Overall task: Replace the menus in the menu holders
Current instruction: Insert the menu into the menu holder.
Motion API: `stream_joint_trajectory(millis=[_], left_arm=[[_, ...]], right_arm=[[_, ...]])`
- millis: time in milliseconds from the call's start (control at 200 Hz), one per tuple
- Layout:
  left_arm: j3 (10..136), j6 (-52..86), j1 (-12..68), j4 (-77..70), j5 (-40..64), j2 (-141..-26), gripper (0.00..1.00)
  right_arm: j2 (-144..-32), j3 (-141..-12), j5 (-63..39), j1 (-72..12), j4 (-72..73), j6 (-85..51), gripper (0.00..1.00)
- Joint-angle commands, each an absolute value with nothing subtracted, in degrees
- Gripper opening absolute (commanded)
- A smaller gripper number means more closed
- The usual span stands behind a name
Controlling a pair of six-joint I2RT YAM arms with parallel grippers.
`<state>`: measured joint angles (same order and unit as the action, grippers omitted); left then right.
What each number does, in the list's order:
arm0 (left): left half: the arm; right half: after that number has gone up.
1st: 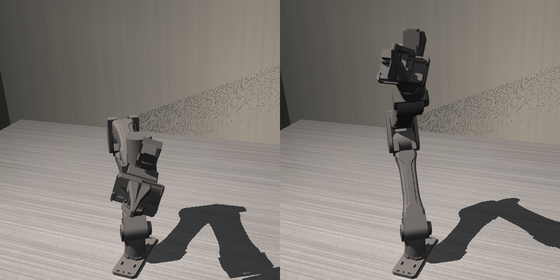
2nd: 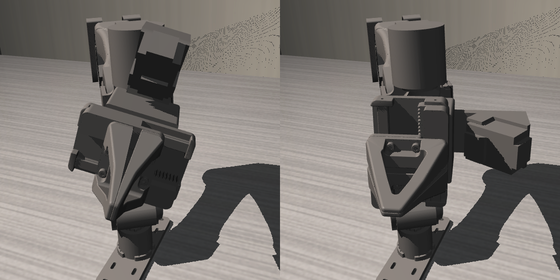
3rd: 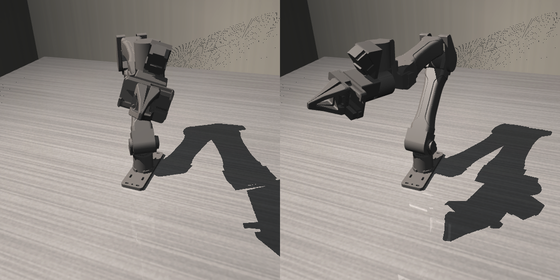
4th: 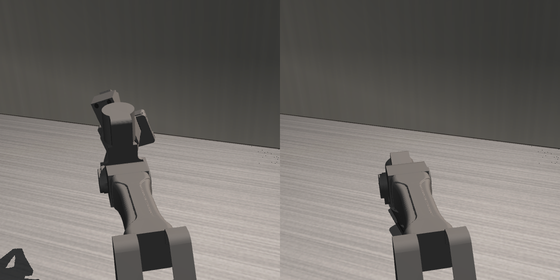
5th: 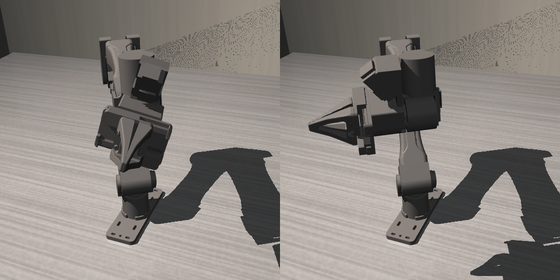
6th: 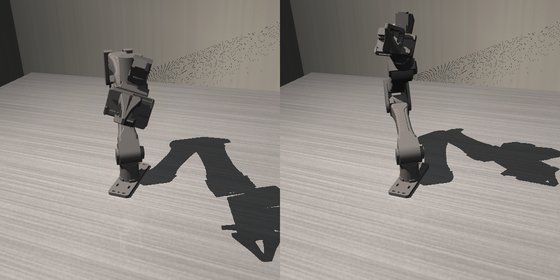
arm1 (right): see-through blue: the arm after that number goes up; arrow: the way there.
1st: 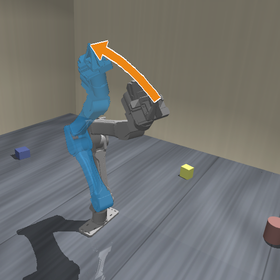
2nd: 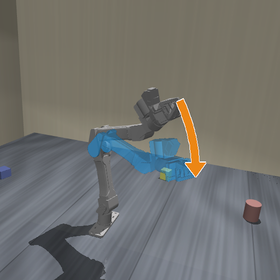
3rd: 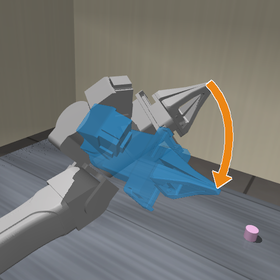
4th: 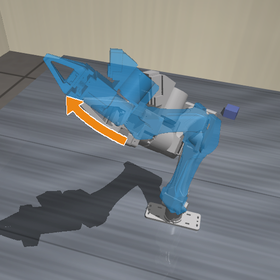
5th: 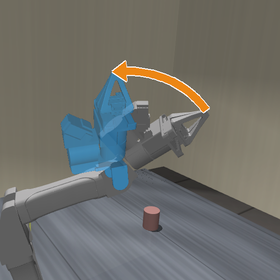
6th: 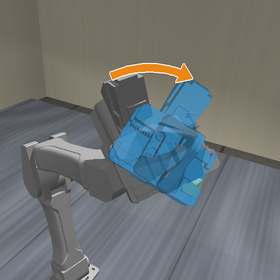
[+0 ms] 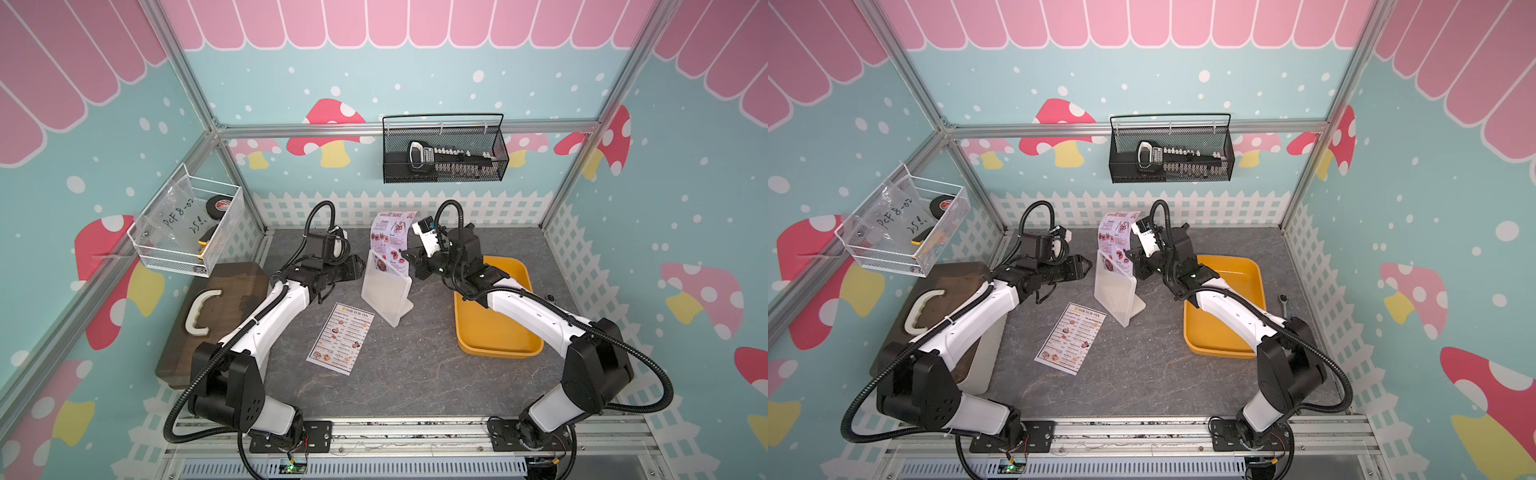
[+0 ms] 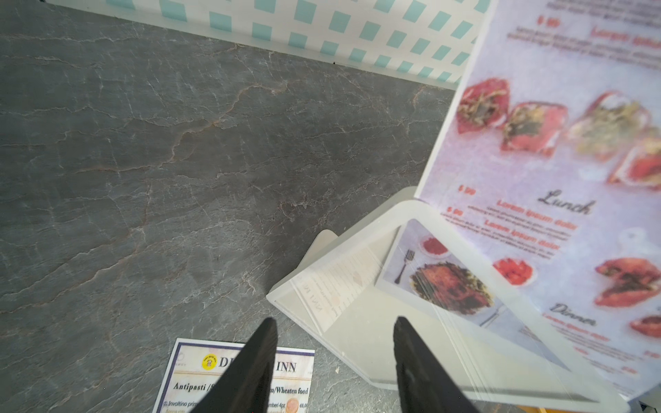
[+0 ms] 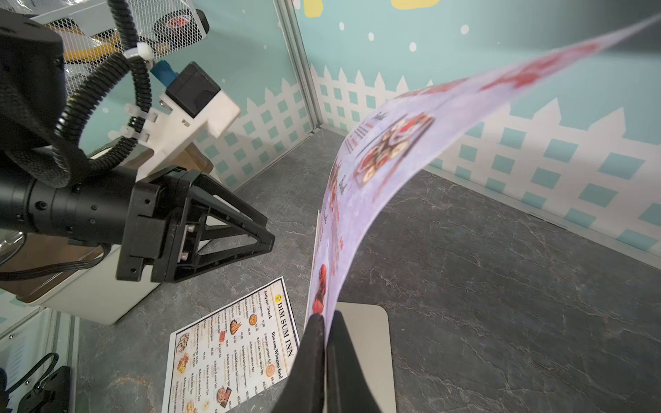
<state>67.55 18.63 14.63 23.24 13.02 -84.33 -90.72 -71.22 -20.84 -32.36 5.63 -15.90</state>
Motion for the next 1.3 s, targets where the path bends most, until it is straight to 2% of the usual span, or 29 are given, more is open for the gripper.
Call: stream_joint_trajectory(millis=[0, 360, 1291], left_arm=[[68.87, 17.67, 14.15, 22.68, 12.23, -82.54, 0.54], [68.42, 17.9, 13.97, 22.59, 12.13, -82.18, 0.54], [68.78, 18.37, 14.59, 22.34, 13.36, -83.21, 0.54]], right_arm=[[-88.72, -70.22, -22.15, -32.51, 4.5, -13.56, 0.06], [-89.11, -68.83, -23.48, -32.48, 4.79, -13.44, 0.05], [-85.25, -59.7, -16.62, -32.44, 19.37, -15.56, 0.05]])
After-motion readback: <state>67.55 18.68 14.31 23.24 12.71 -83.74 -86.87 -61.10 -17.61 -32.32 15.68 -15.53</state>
